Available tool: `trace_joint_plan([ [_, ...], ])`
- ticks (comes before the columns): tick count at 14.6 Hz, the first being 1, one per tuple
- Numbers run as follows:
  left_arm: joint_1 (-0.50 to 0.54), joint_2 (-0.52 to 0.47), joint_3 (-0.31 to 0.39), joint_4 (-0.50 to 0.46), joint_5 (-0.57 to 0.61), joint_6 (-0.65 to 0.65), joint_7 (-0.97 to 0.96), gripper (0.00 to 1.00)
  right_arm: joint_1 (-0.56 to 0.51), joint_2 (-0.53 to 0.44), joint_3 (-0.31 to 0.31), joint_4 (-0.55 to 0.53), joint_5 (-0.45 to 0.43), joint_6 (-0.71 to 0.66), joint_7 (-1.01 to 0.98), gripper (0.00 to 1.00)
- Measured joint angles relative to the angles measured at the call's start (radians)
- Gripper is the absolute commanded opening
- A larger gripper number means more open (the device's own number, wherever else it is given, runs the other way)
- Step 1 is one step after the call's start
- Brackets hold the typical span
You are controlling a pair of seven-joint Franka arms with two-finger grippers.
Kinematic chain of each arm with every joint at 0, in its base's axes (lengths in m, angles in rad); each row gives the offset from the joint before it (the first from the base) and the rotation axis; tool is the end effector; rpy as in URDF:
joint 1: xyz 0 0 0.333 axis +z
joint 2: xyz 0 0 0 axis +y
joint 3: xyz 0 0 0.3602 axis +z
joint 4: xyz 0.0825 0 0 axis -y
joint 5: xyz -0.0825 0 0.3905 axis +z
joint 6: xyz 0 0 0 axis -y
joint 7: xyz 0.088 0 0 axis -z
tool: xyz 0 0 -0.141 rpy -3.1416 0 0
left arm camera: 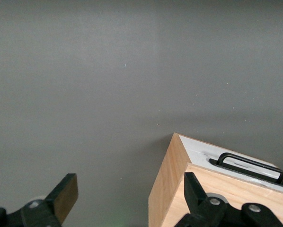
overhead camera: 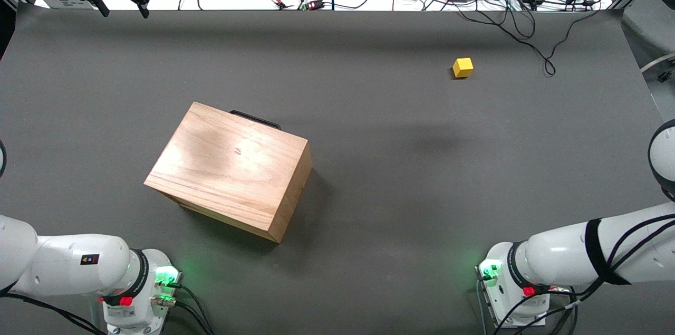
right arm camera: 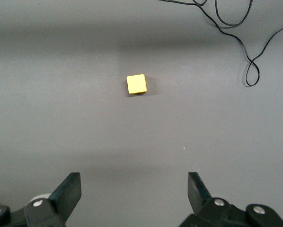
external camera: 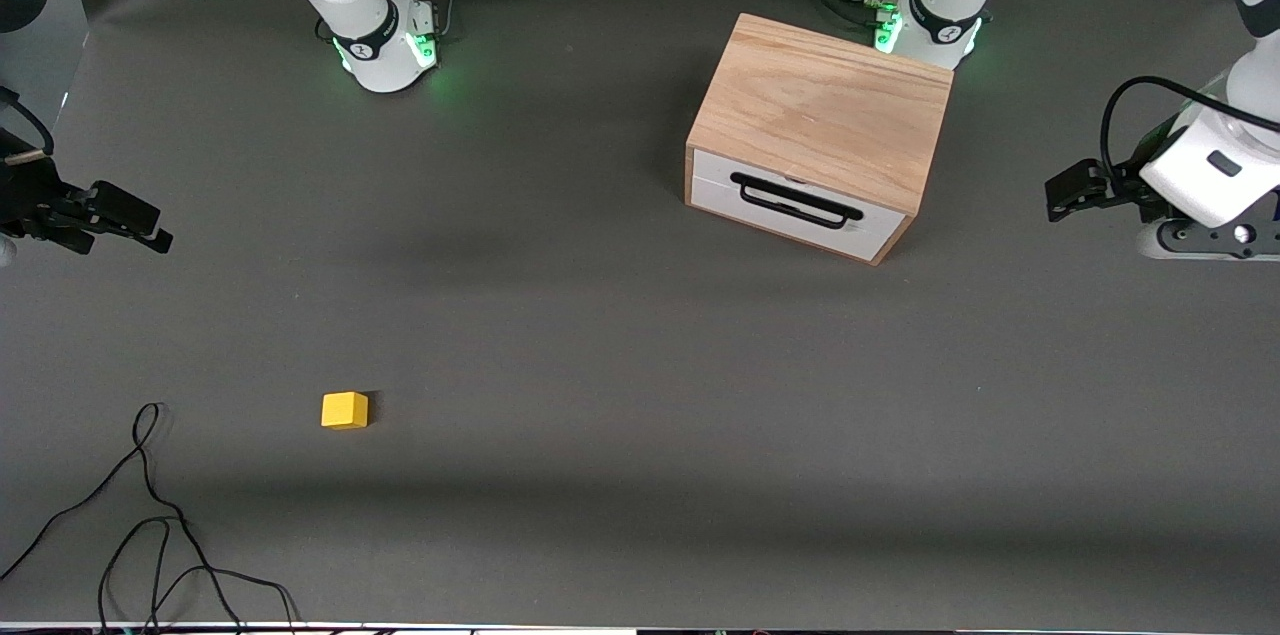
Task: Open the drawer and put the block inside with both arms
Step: 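Move the left gripper toward the drawer's black handle, then hook the left gripper onto the black drawer handle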
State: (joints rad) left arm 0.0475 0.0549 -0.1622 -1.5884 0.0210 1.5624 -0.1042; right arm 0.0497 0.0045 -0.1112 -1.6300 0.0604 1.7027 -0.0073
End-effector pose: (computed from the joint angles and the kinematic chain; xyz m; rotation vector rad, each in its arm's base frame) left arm 0.5706 -0.0603 0.5949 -3.1183 0.0176 0.1223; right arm 0.5759 -0.0276 0.6159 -3.0811 0.0926 -0.1083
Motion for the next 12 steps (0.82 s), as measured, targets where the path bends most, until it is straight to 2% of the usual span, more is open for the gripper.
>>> trace_joint_plan([
  [12, -0.284, 0.199, -0.017, -0.001, -0.03, 0.103, -0.807, 1.0, 0.0, 0.009, -0.001, 0.0, 0.0, -0.003, 0.0, 1.0],
])
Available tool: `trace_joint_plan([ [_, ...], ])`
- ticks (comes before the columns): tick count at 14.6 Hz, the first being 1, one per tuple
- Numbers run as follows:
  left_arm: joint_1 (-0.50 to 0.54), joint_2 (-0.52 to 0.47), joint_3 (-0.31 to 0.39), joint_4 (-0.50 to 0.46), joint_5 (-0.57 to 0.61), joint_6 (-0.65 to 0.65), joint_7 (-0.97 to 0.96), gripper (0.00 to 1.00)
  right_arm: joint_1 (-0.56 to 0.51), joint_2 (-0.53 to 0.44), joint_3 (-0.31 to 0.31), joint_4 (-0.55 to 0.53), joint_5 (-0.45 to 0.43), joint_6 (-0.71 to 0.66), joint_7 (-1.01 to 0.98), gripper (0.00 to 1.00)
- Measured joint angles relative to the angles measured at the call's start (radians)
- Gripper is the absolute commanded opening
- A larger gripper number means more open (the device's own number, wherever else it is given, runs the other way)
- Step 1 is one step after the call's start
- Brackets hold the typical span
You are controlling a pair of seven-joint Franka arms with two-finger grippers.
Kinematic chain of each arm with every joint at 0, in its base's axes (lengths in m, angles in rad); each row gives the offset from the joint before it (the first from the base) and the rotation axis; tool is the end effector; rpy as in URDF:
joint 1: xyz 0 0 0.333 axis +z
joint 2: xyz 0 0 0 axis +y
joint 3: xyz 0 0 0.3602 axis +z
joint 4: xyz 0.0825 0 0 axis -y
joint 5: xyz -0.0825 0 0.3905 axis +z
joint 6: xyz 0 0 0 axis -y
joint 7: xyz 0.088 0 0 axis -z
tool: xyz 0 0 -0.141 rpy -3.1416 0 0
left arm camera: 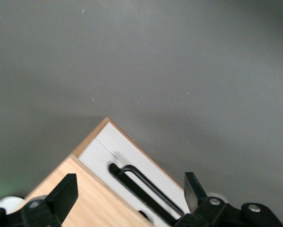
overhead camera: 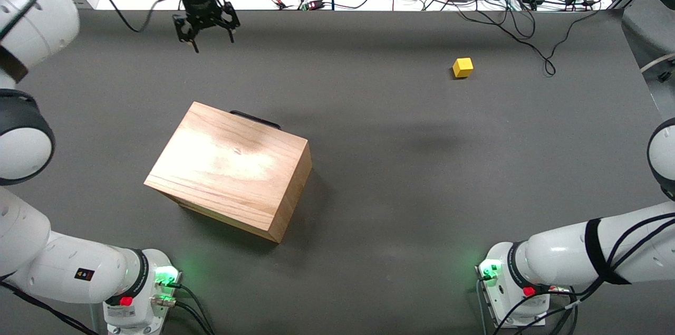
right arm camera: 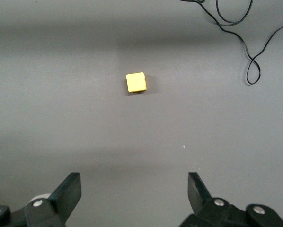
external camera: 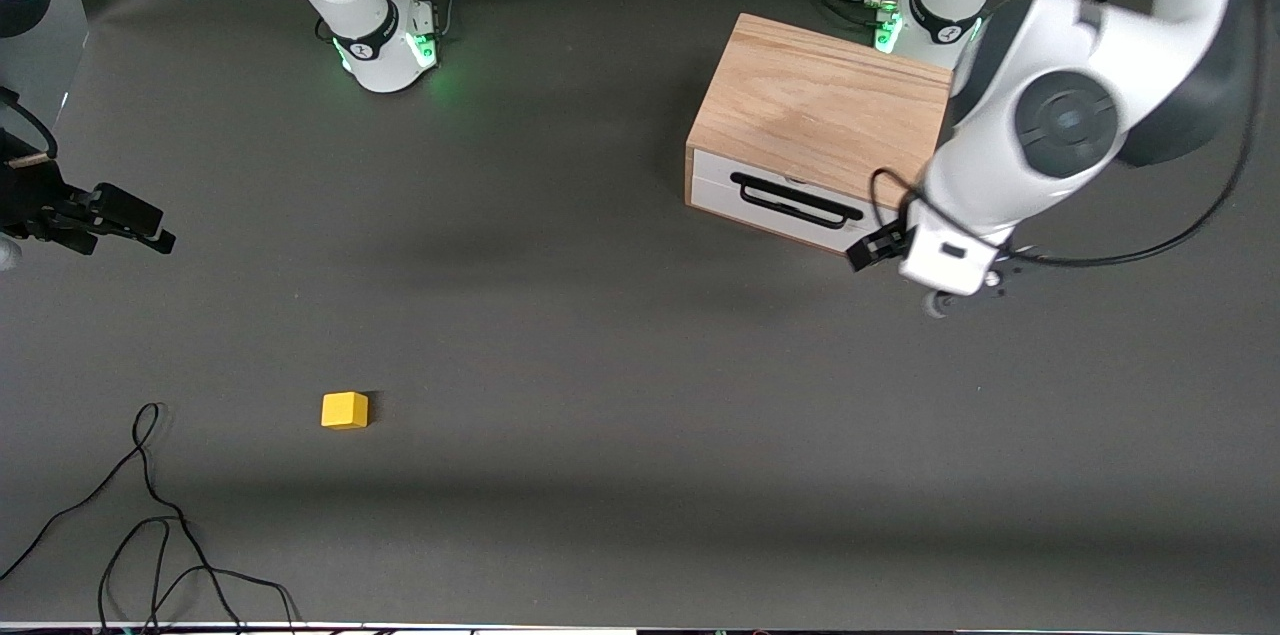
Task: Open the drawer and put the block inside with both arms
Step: 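Hook the left gripper onto the black drawer handle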
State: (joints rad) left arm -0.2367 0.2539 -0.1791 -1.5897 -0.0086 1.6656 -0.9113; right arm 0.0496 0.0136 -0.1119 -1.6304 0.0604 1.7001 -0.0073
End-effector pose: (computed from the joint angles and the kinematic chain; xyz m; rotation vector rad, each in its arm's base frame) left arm 0.5797 -0.2460 0.4832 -2.9708 -0.7566 0.2614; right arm 0.5780 -0.0279 0.6102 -3.0823 0.0941 -0.0897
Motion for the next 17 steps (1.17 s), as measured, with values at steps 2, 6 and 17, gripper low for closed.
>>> trace_joint_plan([
  [2, -0.021, 0.048, 0.0, 0.0, -0.003, 0.002, -0.116, 1.0, 0.0, 0.012, -0.002, 0.0, 0.0, 0.006, 0.0, 1.0],
  [6, -0.093, 0.136, -0.001, -0.013, -0.005, 0.061, -0.313, 1.0, -0.001, 0.032, -0.005, 0.026, 0.0, 0.011, 0.0, 1.0],
  [17, -0.147, 0.187, 0.004, -0.169, -0.045, 0.157, -0.442, 1.0, -0.003, 0.056, -0.019, 0.048, -0.002, -0.061, 0.0, 1.0],
])
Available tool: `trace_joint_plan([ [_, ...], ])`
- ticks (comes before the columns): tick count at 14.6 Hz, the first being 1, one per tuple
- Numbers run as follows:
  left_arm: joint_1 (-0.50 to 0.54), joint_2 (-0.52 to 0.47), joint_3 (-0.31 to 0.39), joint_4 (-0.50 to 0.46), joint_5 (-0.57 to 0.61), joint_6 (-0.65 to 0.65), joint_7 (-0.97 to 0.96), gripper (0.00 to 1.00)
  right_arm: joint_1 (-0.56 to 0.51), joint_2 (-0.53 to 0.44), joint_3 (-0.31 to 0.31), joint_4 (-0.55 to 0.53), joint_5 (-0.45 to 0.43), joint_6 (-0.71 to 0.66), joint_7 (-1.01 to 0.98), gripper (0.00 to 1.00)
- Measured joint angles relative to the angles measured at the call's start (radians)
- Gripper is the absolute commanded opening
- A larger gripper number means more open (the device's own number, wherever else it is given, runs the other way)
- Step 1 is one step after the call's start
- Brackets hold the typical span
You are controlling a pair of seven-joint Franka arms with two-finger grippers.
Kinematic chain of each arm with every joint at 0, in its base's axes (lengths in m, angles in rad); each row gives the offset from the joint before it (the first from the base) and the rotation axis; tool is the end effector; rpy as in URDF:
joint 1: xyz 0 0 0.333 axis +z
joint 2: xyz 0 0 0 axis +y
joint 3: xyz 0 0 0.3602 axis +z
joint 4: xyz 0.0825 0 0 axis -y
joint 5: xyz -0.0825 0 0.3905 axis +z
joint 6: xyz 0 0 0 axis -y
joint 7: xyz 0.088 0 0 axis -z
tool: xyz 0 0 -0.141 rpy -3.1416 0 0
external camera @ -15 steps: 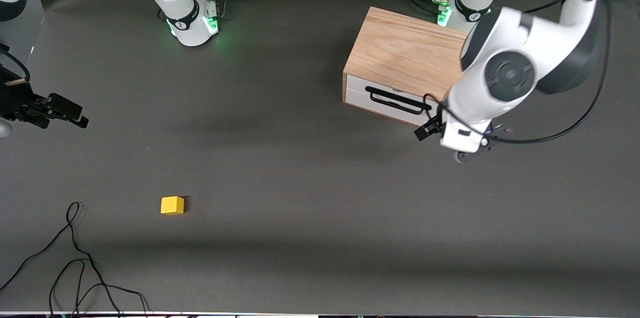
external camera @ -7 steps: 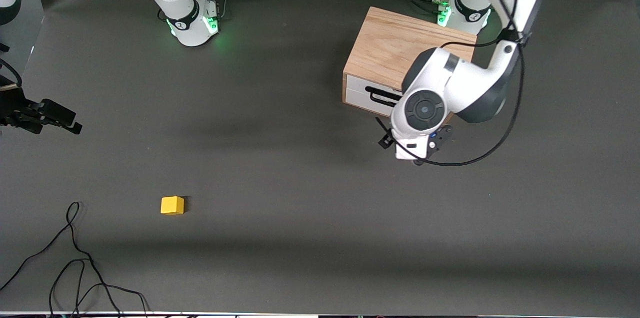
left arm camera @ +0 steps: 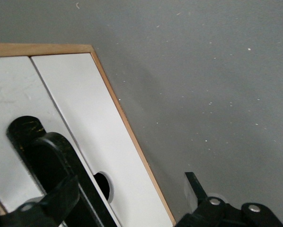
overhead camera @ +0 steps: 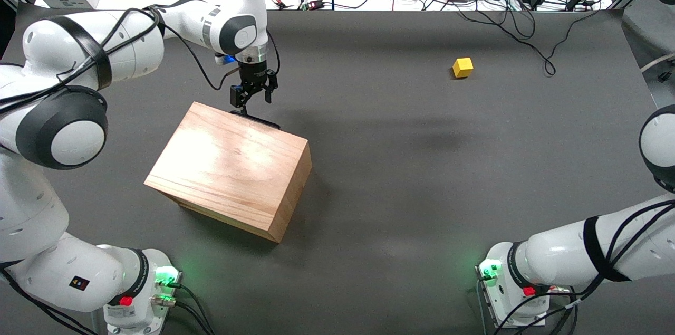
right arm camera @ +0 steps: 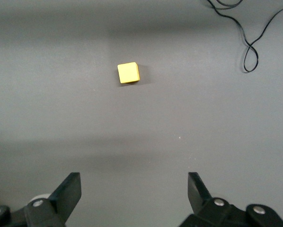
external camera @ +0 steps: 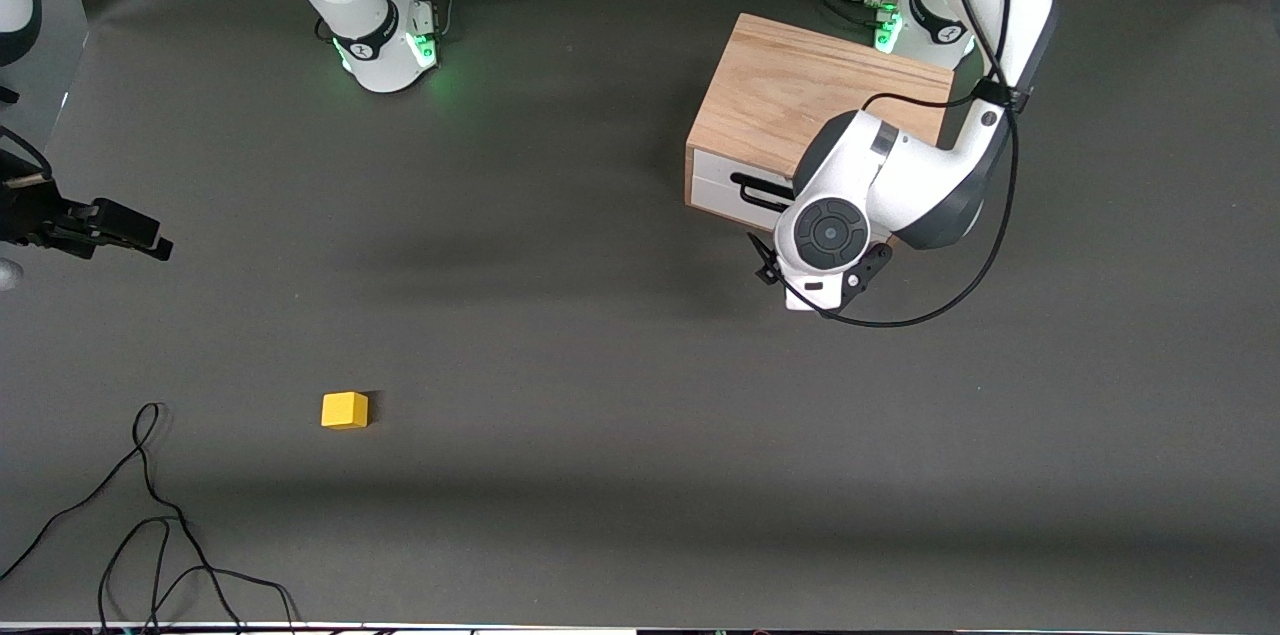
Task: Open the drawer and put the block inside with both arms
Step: 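Pull the drawer open with the left gripper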
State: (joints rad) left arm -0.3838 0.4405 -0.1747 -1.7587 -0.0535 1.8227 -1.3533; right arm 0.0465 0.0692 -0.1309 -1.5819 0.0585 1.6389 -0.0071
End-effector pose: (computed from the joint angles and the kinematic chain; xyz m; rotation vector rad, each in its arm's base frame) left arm 0.5292 -0.3286 0.3017 -2.6372 -1.1467 0.4600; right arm 0.5880 -0.0393 0.5960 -3.0892 0.1257 0.0144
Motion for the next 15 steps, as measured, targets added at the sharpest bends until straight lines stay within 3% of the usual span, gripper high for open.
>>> trace_joint_plan([
  [11, -0.004, -0.008, -0.006, -0.036, -0.004, -0.003, -0.07, 0.98, 0.002, 0.031, 0.007, 0.001, 0.0, 0.058, 0.0, 1.0],
  [12, -0.004, -0.01, -0.01, -0.036, -0.005, -0.004, -0.077, 0.87, 0.003, 0.033, 0.008, 0.001, 0.0, 0.062, 0.0, 1.0],
  [13, -0.004, -0.012, -0.013, -0.036, -0.004, -0.004, -0.081, 0.51, 0.003, 0.035, 0.008, 0.002, 0.0, 0.066, 0.0, 1.0],
  [14, -0.005, -0.012, -0.014, -0.036, -0.005, -0.004, -0.081, 0.1, 0.003, 0.038, 0.008, 0.002, 0.0, 0.068, 0.0, 1.0],
  [15, -0.005, -0.012, -0.015, -0.037, -0.005, -0.003, -0.081, 0.0, 0.003, 0.042, 0.008, 0.002, 0.0, 0.07, 0.0, 1.0],
])
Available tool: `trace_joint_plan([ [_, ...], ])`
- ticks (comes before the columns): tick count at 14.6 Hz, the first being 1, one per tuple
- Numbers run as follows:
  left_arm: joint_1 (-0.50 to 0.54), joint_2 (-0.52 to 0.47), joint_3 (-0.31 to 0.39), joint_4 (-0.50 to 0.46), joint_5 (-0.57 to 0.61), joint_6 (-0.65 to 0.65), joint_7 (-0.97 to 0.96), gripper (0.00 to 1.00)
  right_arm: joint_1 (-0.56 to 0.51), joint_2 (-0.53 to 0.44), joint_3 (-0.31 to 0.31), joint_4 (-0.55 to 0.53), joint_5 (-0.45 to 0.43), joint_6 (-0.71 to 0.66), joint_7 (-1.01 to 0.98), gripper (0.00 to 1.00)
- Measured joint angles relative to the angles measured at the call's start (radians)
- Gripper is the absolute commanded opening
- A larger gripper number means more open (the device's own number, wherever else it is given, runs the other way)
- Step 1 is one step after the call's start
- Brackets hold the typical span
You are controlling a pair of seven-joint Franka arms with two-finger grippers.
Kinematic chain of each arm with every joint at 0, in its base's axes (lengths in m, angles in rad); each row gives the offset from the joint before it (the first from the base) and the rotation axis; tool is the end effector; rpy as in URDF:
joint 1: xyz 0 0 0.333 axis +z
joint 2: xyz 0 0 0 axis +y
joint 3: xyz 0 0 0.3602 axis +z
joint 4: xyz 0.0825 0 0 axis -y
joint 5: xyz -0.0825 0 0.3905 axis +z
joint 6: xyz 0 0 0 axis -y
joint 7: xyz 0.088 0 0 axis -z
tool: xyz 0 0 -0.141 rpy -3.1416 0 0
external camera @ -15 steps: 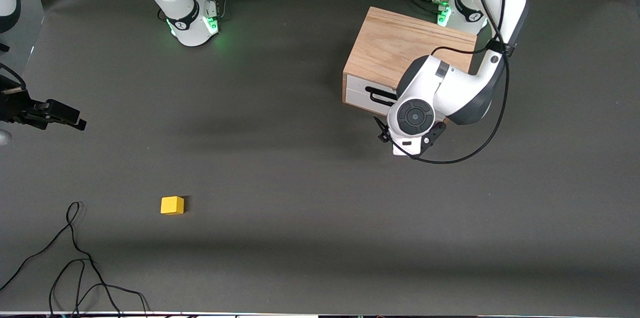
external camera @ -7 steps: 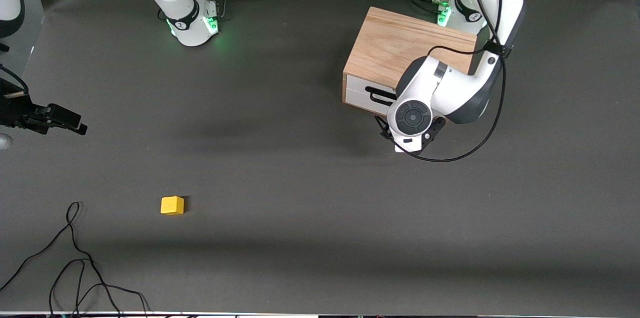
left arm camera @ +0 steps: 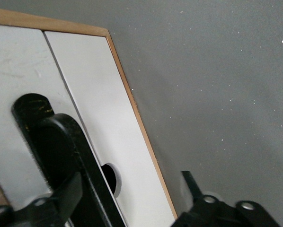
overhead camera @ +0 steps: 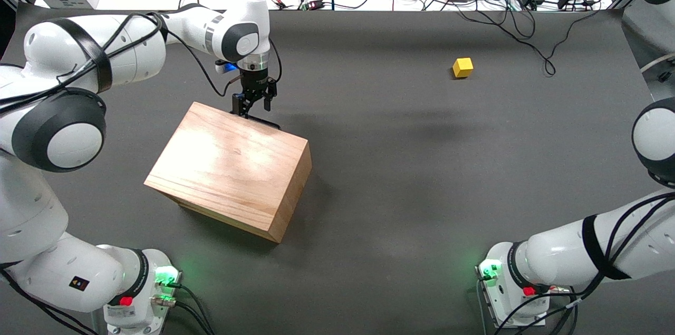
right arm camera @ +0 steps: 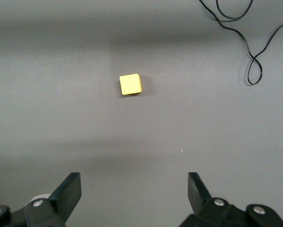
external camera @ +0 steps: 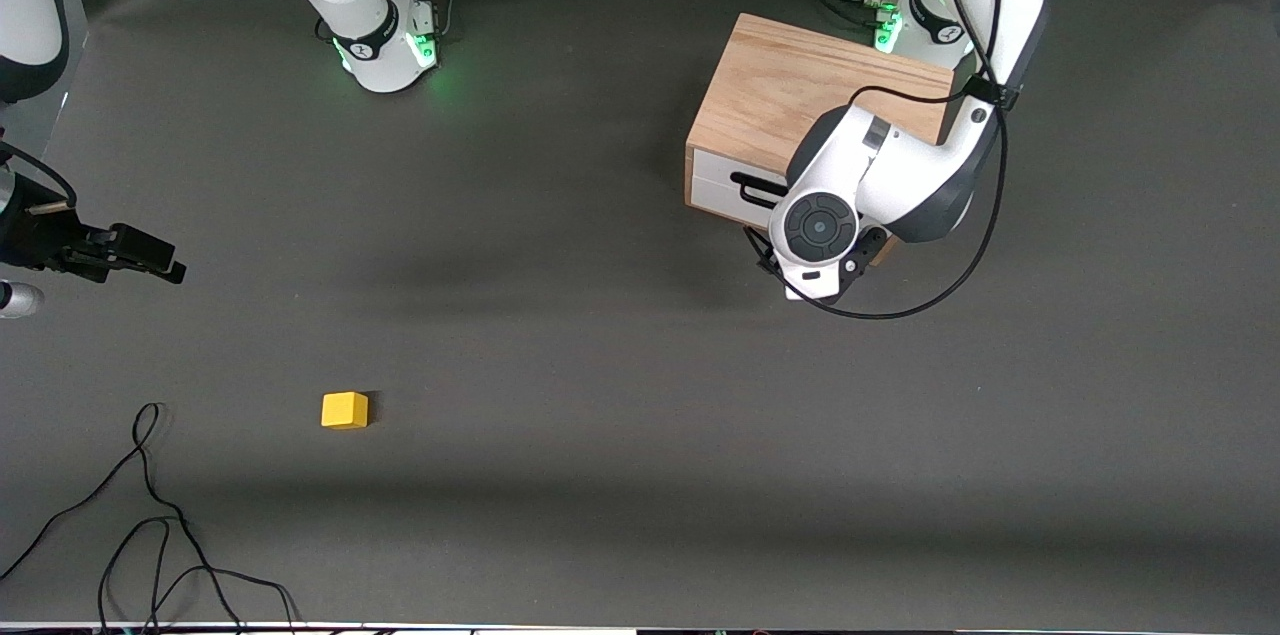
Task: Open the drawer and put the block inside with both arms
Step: 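Pull the drawer open with the left gripper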
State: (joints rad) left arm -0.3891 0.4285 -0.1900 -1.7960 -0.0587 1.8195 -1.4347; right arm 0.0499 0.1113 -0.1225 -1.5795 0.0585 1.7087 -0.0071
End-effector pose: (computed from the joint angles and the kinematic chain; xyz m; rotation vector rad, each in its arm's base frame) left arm 0.5114 -0.3338 0.2951 -2.5676 -1.2127 0.4698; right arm 0.6091 -0.0330 0.5782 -3.0958 0.1117 -0.0318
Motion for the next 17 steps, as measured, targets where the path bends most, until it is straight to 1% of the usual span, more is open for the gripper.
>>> trace_joint_plan([
  [4, 0.002, -0.004, 0.0, -0.001, -0.002, 0.003, -0.003, 0.0, 0.0, 0.021, 0.0, 0.011, 0.0, 0.018, 0.0, 1.0],
  [6, 0.002, -0.012, 0.002, -0.001, -0.002, 0.033, -0.004, 0.0, 0.0, 0.029, 0.0, 0.017, 0.0, 0.019, 0.0, 1.0],
  [10, 0.007, -0.017, 0.009, 0.007, 0.0, 0.149, -0.005, 0.0, 0.0, 0.048, 0.0, 0.023, 0.001, 0.025, 0.0, 1.0],
  [13, 0.017, -0.015, 0.012, 0.033, -0.001, 0.253, -0.012, 0.0, 0.002, 0.077, 0.0, 0.023, 0.001, 0.062, 0.0, 1.0],
  [16, 0.025, -0.011, 0.009, 0.039, -0.003, 0.261, -0.004, 0.0, 0.008, 0.11, 0.001, 0.047, 0.001, 0.083, 0.0, 1.0],
  [17, 0.026, -0.011, 0.009, 0.041, -0.003, 0.262, -0.003, 0.26, 0.009, 0.123, 0.001, 0.061, 0.001, 0.083, 0.0, 1.0],
])
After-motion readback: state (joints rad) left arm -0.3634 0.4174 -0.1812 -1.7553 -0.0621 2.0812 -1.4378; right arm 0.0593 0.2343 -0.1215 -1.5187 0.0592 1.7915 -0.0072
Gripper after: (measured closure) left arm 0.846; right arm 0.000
